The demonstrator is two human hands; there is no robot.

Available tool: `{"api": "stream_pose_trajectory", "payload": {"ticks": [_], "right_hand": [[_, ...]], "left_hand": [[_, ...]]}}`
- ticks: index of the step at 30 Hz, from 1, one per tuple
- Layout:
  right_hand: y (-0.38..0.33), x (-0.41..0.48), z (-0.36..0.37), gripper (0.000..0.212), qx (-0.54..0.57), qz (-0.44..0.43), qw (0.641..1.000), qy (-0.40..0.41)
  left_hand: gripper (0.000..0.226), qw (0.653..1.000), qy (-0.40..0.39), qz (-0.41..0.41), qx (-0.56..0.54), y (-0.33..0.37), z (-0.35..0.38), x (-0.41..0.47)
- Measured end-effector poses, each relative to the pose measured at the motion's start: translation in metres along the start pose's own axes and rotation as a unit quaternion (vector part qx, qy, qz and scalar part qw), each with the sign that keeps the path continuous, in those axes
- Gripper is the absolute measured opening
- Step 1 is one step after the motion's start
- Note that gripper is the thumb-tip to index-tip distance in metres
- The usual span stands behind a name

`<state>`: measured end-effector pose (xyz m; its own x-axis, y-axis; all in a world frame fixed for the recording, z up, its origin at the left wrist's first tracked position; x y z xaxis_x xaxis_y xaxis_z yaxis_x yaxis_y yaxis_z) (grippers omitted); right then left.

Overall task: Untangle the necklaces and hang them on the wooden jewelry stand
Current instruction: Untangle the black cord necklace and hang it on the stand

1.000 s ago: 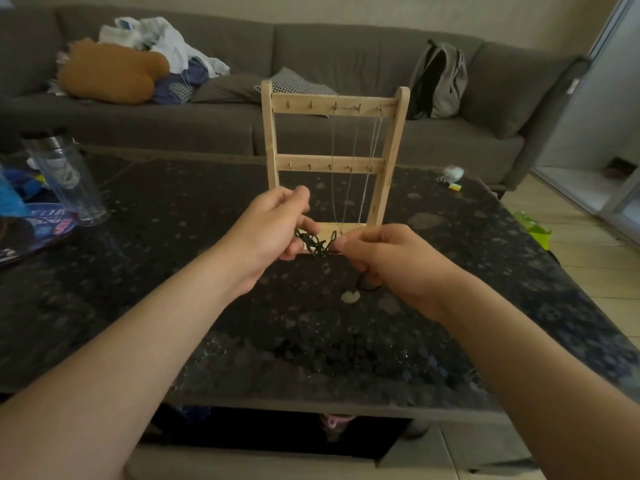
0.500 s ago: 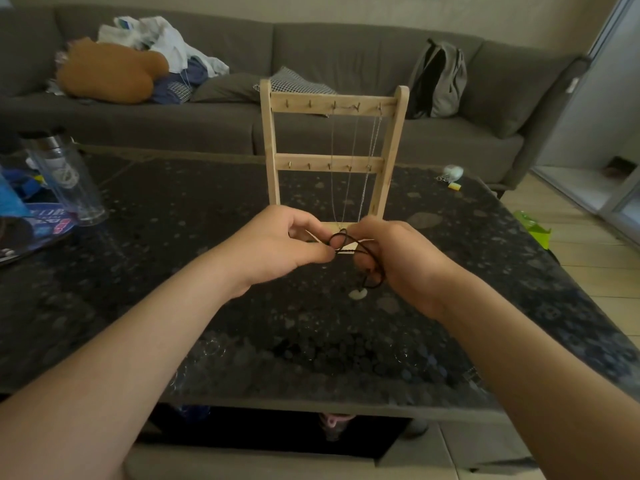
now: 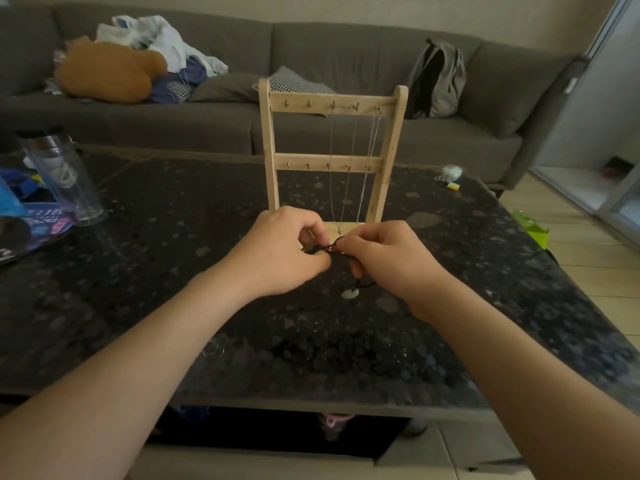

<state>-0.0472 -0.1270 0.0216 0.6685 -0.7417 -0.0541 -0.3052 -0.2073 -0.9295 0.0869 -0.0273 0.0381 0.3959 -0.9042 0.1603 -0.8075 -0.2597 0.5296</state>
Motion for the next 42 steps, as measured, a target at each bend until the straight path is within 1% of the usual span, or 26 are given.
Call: {"api": "stream_pose_trajectory", "payload": {"ticks": [2, 6, 11, 13, 16, 19, 22, 24, 27, 29, 30, 34, 37, 39, 42], "right_hand": [[0.001, 0.001, 0.000, 0.026, -0.011, 0.001, 1.000, 0.014], [0.002, 0.002, -0.003, 0.033, -0.037, 0.003, 0.998, 0.041], [0.003, -0.001, -0.003, 0.037, -0.038, 0.022, 0.999, 0.023], [0.003, -0.003, -0.001, 0.036, -0.043, 0.025, 0.999, 0.011], [0.004, -0.001, -0.002, 0.030, -0.054, 0.030, 0.998, 0.014], [0.007, 0.001, -0.003, 0.021, -0.050, 0.042, 0.998, 0.018], [0.012, 0.002, -0.001, 0.014, -0.055, 0.062, 0.997, 0.001], [0.018, 0.000, 0.003, 0.012, -0.027, 0.093, 0.995, -0.025], [0.026, -0.006, 0.016, 0.028, 0.089, 0.167, 0.978, -0.086], [0.026, -0.009, 0.026, 0.038, 0.169, 0.197, 0.958, -0.119], [0.026, -0.009, 0.029, 0.042, 0.190, 0.204, 0.952, -0.126], [0.028, -0.008, 0.031, 0.053, 0.200, 0.213, 0.950, -0.109], [0.028, -0.010, 0.035, 0.058, 0.234, 0.218, 0.941, -0.113], [0.027, -0.010, 0.036, 0.058, 0.237, 0.218, 0.939, -0.119], [0.028, -0.009, 0.033, 0.050, 0.217, 0.215, 0.945, -0.116]], "left_hand": [[0.016, 1.000, -0.010, 0.003, 0.006, 0.000, 0.004, 0.001], [0.017, 1.000, -0.017, 0.004, 0.009, 0.001, 0.007, 0.001], [0.008, 0.999, -0.022, -0.012, -0.042, 0.002, 0.009, 0.001], [0.005, 0.995, -0.028, -0.031, -0.087, 0.002, 0.010, 0.002], [0.008, 0.979, -0.038, -0.072, -0.188, 0.002, 0.011, 0.001], [0.010, 0.965, -0.046, -0.101, -0.236, 0.002, 0.011, 0.001], [0.010, 0.952, -0.029, -0.122, -0.278, -0.001, 0.010, 0.002], [0.009, 0.941, -0.012, -0.131, -0.312, -0.004, 0.009, 0.004], [0.008, 0.928, -0.007, -0.133, -0.348, -0.003, 0.012, 0.004], [0.009, 0.928, -0.009, -0.133, -0.349, -0.001, 0.014, 0.002], [0.010, 0.930, -0.007, -0.132, -0.342, 0.000, 0.014, 0.002], [0.013, 0.932, -0.007, -0.119, -0.341, 0.002, 0.012, 0.001], [0.012, 0.933, -0.004, -0.099, -0.346, 0.003, 0.010, 0.001], [0.018, 0.928, 0.003, -0.091, -0.361, 0.005, 0.007, 0.001], [0.028, 0.925, 0.028, -0.095, -0.367, 0.002, 0.001, 0.000]]}}
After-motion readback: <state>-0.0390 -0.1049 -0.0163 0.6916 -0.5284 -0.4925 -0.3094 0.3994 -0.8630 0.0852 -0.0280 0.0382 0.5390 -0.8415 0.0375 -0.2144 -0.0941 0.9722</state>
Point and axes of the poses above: each hand's wrist, its own x-axis towards the middle knuckle, its own z-axis out of the palm, y = z × x, the point moved 7 cm from there along x, towards the middle knuckle, and after that the axes turned 6 degrees about x, right-handed, at the moved point
